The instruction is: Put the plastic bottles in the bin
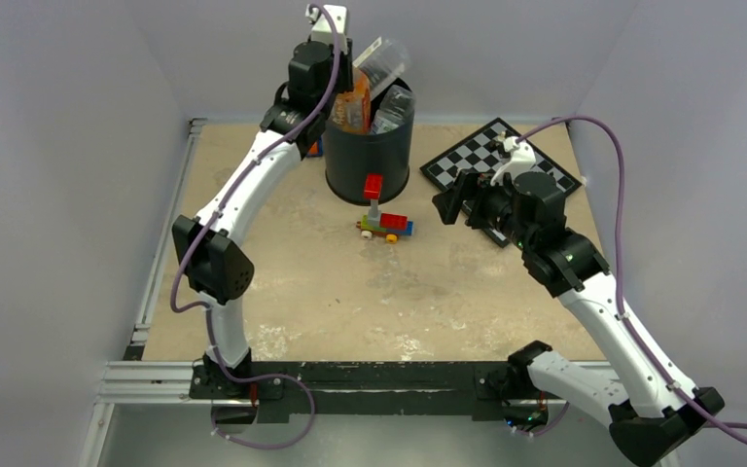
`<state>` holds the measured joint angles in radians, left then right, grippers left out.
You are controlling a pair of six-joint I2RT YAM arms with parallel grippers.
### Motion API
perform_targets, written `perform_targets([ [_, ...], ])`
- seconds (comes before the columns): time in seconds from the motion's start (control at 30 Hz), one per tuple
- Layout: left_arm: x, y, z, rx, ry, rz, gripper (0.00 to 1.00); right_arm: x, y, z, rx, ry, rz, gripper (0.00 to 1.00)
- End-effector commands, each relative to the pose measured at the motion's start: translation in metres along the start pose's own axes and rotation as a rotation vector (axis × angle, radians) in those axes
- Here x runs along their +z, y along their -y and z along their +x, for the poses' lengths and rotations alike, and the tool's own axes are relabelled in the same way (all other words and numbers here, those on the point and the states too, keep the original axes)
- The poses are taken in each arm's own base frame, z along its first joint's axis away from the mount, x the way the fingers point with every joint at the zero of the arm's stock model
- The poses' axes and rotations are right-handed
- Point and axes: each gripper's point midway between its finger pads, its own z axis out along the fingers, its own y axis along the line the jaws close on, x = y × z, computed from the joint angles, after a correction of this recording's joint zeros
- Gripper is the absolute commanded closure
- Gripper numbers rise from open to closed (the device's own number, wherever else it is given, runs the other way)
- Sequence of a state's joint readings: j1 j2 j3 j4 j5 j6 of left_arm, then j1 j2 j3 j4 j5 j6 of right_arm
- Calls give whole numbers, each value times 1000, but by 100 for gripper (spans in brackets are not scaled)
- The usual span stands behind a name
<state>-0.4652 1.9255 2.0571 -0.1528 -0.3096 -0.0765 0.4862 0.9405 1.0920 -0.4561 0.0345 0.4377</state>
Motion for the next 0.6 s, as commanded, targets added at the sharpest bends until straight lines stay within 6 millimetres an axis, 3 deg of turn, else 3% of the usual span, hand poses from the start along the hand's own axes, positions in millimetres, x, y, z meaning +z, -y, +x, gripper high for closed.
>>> perform_targets([
  [0.0,6,6,31,56,-62,26,100,-10,-10,-23,15,71,-24,4],
  [0.13,3,5,53,41,-123,18,100,-8,-10,-23,15,69,-26,4],
  [0.17,1,4,53,36,-135,13,91,-8,-11,-23,14,67,-26,4],
  [0.23,-4,3,47,28,-144,12,61,-7,-11,-23,12,63,-28,4],
  [0.4,-24,8,17,-21,-127,59,15,-6,-12,-21,12,60,-31,4],
  [0.47,-37,9,-1,-45,-113,84,3,-6,-12,-23,12,65,-31,4],
  [0.57,-57,9,-25,-86,-94,107,0,-9,-10,-27,11,76,-15,3],
])
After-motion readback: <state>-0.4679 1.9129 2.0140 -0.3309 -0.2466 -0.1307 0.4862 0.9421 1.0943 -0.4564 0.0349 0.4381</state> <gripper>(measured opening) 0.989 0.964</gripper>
